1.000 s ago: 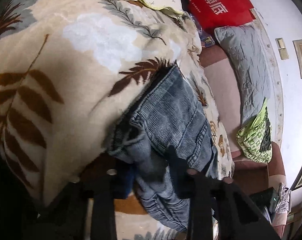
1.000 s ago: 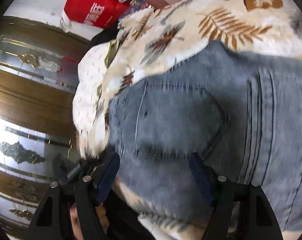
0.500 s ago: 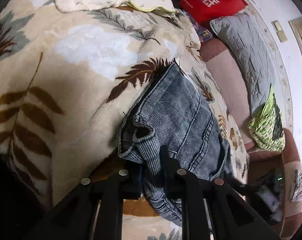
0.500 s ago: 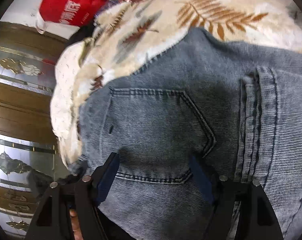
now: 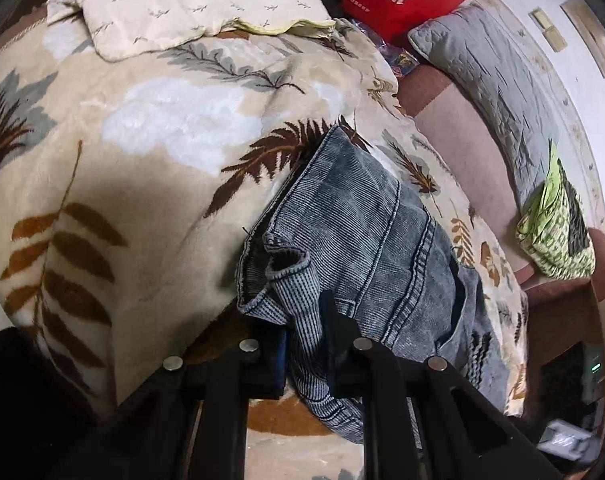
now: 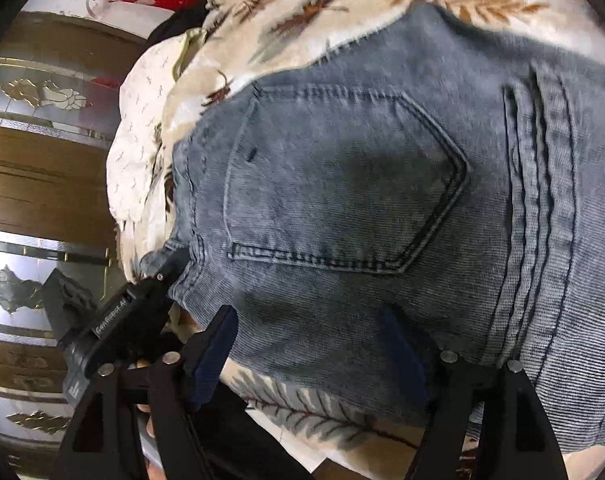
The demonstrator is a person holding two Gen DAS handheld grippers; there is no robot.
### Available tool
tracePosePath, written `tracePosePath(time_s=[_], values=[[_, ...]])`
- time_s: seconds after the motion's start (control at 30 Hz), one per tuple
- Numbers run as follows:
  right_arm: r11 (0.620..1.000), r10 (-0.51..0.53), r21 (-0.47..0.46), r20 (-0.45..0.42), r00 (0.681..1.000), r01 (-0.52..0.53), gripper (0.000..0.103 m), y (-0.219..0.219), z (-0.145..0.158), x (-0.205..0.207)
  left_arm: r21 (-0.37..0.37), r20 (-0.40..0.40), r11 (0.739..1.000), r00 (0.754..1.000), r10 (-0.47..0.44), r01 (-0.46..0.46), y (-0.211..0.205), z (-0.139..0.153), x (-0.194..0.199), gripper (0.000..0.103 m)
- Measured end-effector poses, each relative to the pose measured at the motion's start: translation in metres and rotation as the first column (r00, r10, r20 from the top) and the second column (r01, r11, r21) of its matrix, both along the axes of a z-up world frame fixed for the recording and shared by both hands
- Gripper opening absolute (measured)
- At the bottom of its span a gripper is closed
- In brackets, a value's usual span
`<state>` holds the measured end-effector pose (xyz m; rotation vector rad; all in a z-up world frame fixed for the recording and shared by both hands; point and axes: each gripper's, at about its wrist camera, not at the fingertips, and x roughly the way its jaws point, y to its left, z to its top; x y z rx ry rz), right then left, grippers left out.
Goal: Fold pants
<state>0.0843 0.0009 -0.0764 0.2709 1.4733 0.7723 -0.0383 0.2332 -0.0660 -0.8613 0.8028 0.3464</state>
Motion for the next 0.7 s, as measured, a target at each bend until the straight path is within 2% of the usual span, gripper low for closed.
tracePosePath(time_s=[0.07,0.13,0.17,0.27,0.3,0.37,0.4,0.47,0.57,0.63,0.7], values=[[1.000,-0.002,0.026,-0.001,1.000,0.002,0.080,-0.001,0.014,-0.002,0.001,-0.002,1.000,1.000,-0.001,0.001,0.000,0.000,0.000,0.015],[0.999,-0.002,0.032,0.037,0.999,0.001,0.080,-0.002,0.026,-0.004,0.003,-0.002,1.000,1.000,0.000,0.000,0.000,-0.001,0.000,0.015],[1.000,0.003,0.029,0.049,0.999,-0.004,0.080,-0.002,0.026,-0.005,0.004,-0.004,1.000,1.000,0.001,-0.001,0.000,-0.001,0.001,0.015],[1.000,0.006,0.002,-0.018,1.000,-0.006,0.081,0.001,-0.006,-0.002,0.024,-0.009,1.000,1.000,-0.003,0.004,-0.001,0.000,0.001,0.015],[1.000,0.016,0.010,0.008,1.000,-0.016,0.081,0.001,-0.003,-0.002,0.032,-0.009,0.999,1.000,-0.005,0.005,-0.002,0.001,0.001,0.014],[0.999,-0.007,0.041,0.001,1.000,0.007,0.081,-0.007,0.012,-0.003,0.038,-0.008,0.999,1.000,-0.007,0.007,-0.002,0.003,0.001,0.013],[0.997,-0.015,0.079,0.022,1.000,0.013,0.081,-0.017,0.024,-0.004,0.042,-0.010,0.999,1.000,-0.007,0.008,-0.003,0.005,0.002,0.011],[0.995,-0.042,0.093,0.093,0.995,0.033,0.081,-0.040,0.044,-0.007,0.079,-0.001,0.997,1.000,-0.014,0.014,-0.007,0.015,0.002,0.010],[0.985,-0.154,0.112,0.201,0.968,0.133,0.081,-0.104,0.071,-0.007,0.162,0.009,0.986,0.999,-0.035,0.033,-0.021,0.038,0.008,0.009],[0.970,-0.238,0.107,0.237,0.942,0.219,0.081,-0.151,0.073,-0.007,0.224,0.027,0.973,0.998,-0.059,0.051,-0.035,0.059,0.014,0.008],[0.947,-0.320,0.118,0.238,0.917,0.300,0.081,-0.195,0.070,-0.007,0.307,0.053,0.948,0.993,-0.104,0.083,-0.058,0.087,0.021,0.008]])
